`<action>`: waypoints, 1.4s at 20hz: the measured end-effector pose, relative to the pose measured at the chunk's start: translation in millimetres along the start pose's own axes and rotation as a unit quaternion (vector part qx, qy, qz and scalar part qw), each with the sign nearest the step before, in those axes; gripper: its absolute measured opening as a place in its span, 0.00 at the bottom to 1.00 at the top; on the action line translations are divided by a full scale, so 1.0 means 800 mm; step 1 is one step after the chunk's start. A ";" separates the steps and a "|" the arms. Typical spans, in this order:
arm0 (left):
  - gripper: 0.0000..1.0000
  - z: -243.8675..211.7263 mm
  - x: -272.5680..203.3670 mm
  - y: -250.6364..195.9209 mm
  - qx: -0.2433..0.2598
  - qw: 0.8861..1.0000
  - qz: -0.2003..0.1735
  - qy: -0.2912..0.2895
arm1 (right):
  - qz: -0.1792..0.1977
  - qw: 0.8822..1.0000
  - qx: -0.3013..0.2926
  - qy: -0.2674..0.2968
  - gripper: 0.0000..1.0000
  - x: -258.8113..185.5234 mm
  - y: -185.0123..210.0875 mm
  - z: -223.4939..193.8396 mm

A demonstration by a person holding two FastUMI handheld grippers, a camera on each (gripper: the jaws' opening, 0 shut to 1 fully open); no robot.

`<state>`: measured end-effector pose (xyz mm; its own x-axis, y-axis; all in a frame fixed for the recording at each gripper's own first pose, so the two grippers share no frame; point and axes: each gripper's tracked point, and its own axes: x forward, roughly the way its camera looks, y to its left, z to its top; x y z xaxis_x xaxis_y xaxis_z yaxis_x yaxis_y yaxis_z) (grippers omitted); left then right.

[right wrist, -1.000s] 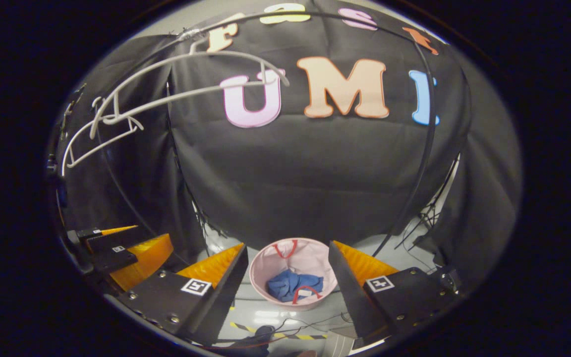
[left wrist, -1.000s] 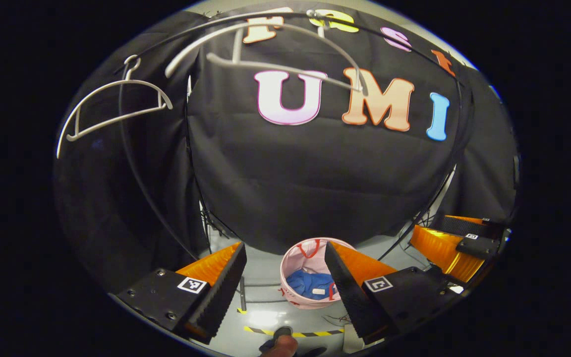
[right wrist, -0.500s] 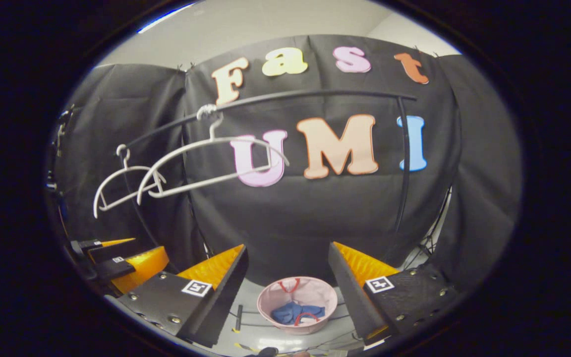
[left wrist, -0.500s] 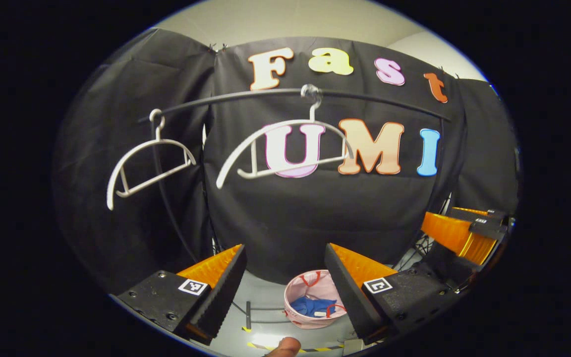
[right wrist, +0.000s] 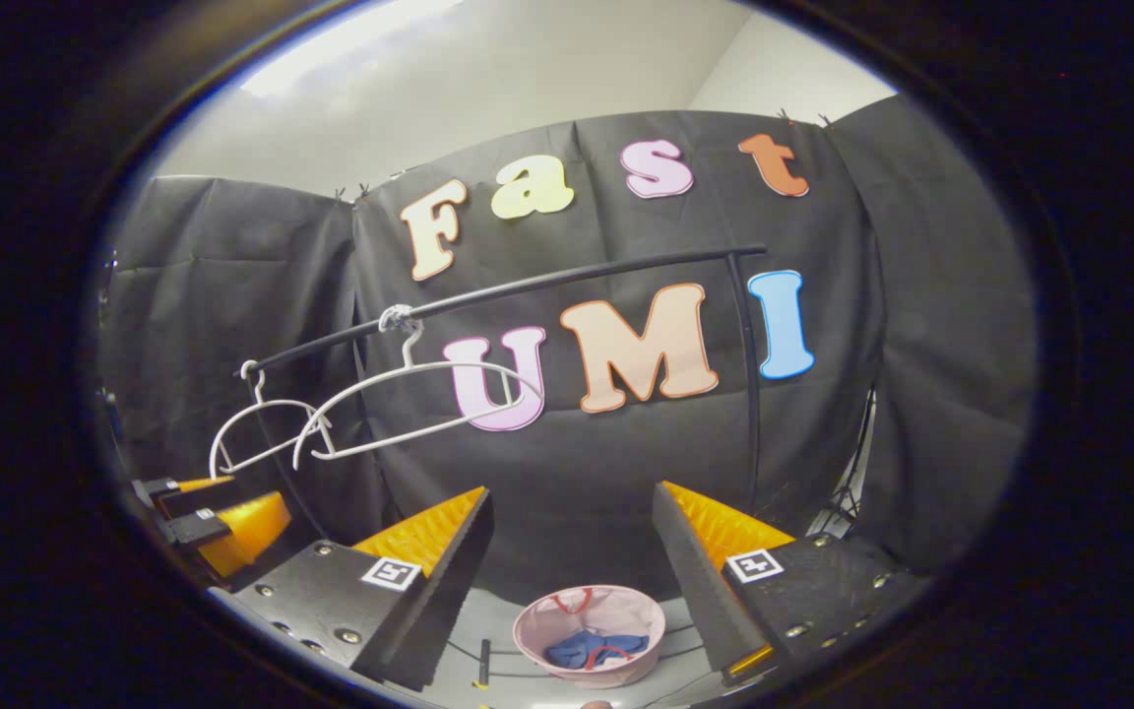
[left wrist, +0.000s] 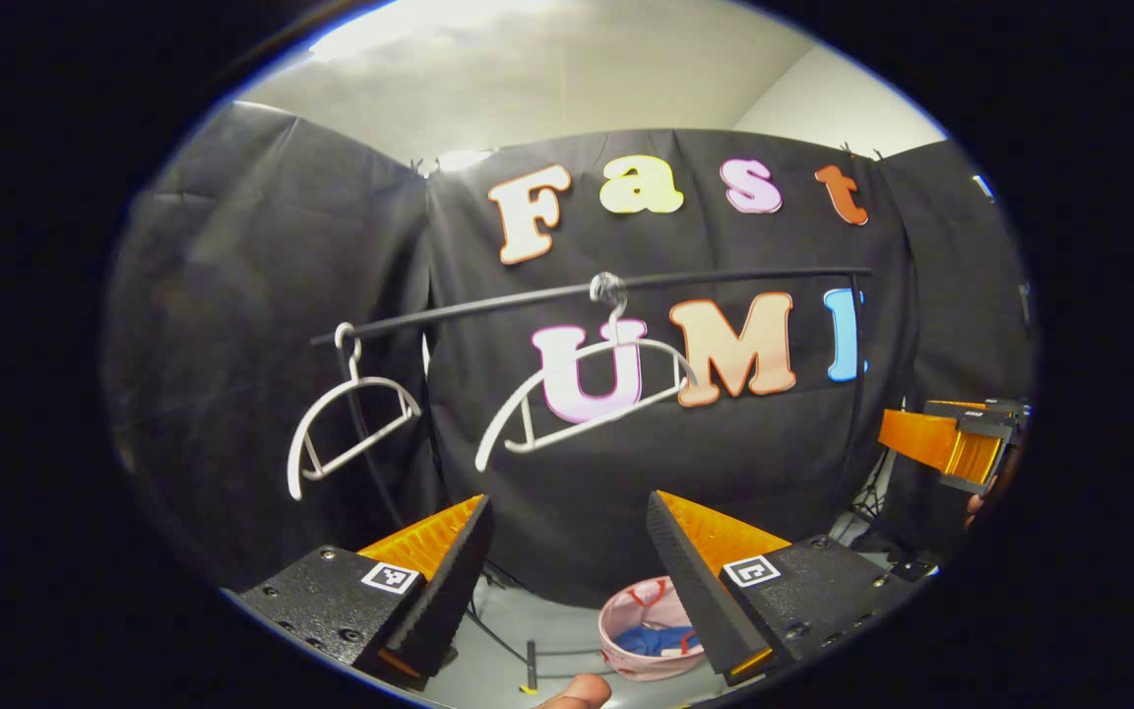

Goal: Grasp the clothes on the hanger with both hands and then place them into the laundry hamper below.

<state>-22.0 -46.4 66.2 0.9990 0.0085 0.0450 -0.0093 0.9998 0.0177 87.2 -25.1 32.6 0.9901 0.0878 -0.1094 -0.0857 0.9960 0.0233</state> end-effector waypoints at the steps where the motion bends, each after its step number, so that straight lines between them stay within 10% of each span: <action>1: 0.99 0.010 -0.001 -0.005 0.007 1.000 0.000 -0.014 | 0.000 1.000 -0.006 -0.006 1.00 -0.004 -0.002 0.001; 28: 1.00 -0.035 -0.003 -0.010 -0.024 0.997 -0.076 -0.002 | -0.045 0.998 -0.013 -0.038 0.93 -0.105 -0.009 -0.008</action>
